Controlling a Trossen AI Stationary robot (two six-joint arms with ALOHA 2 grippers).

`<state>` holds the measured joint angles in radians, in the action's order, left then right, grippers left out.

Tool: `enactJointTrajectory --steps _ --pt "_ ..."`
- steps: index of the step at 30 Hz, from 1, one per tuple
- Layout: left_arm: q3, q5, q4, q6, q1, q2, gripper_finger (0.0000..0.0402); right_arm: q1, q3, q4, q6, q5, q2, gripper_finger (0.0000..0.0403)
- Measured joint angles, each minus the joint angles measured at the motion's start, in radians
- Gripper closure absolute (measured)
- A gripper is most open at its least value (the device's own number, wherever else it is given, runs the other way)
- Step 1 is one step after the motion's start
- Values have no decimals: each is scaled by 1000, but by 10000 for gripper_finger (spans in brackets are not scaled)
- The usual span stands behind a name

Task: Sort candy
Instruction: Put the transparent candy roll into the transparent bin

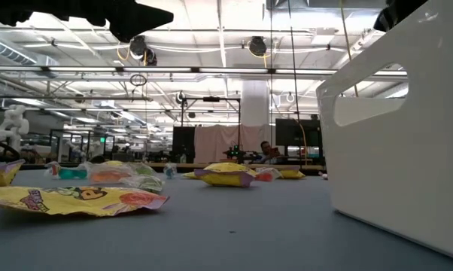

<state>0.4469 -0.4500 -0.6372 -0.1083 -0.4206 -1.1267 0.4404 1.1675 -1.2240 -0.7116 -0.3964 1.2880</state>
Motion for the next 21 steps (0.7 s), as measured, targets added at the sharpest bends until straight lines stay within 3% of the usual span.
enactJointTrajectory --steps 11,21 --pt "0 0 90 52 0 0 73 1 -16 -31 -29 -12 23 367" --pt "0 5 103 53 0 0 73 0 -189 46 -45 84 23 367"
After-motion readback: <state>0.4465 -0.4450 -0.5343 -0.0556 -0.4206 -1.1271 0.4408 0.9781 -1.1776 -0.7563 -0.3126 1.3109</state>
